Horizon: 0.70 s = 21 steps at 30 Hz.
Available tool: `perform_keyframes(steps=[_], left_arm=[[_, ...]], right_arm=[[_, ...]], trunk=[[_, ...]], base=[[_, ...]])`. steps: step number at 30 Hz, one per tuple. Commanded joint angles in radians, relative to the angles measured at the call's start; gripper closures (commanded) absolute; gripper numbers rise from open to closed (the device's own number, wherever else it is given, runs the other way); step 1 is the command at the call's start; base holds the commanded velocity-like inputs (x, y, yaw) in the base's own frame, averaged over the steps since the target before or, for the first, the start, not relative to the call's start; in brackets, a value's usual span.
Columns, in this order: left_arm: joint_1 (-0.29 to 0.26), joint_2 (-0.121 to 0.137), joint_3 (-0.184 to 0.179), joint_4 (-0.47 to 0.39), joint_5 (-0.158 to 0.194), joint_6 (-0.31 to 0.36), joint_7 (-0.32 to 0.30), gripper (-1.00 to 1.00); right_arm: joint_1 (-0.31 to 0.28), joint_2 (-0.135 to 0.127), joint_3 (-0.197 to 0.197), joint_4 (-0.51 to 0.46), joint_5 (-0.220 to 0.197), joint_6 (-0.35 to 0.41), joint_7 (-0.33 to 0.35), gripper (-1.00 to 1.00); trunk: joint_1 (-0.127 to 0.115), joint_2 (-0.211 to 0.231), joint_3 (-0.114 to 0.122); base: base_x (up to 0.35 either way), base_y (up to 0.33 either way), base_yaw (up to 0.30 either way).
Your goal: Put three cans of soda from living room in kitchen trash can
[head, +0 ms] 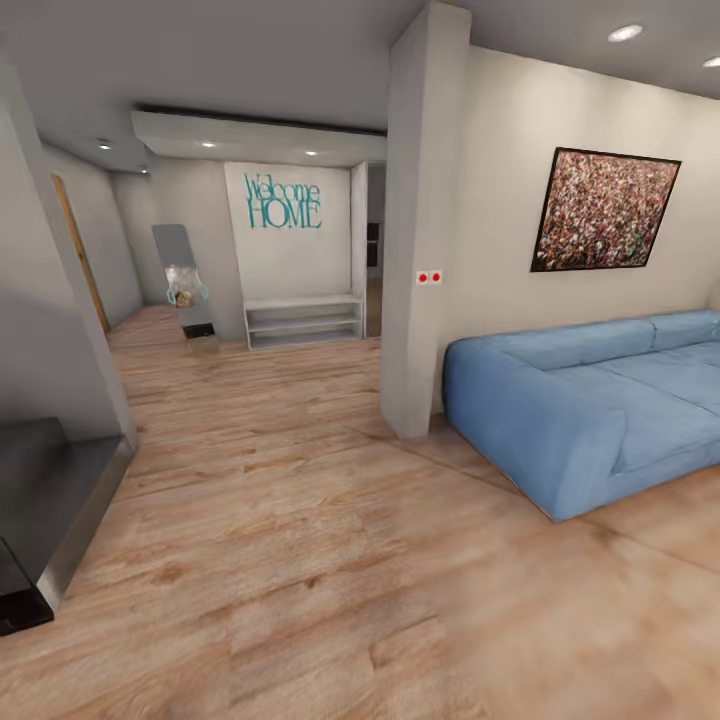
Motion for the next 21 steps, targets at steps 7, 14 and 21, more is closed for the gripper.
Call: perform_keyframes(steps=[7,14,21], left_arm=[[0.0,-0.004,-0.011,0.0,-0.008,0.024,0.008,-1.0],[0.0,-0.004,-0.011,0.0,-0.008,0.024,0.008,-1.0],[0.0,-0.004,-0.011,0.0,-0.008,0.024,0.008,-1.0]], right_arm=[[-0.006,0.003,0.008,-0.004,0.012,-0.003,0.007,-1.0],[-0.006,0.003,0.008,-0.004,0.012,-0.003,0.007,-1.0],[-0.006,0.003,0.008,-0.004,0.012,-0.003,0.007,-1.0]], trunk=[[0.0,0.0,0.0],[0.0,0.0,0.0],[0.0,0.0,0.0]], base=[[0.0,0.0,0.0],[0.0,0.0,0.0],[0.0,0.0,0.0]])
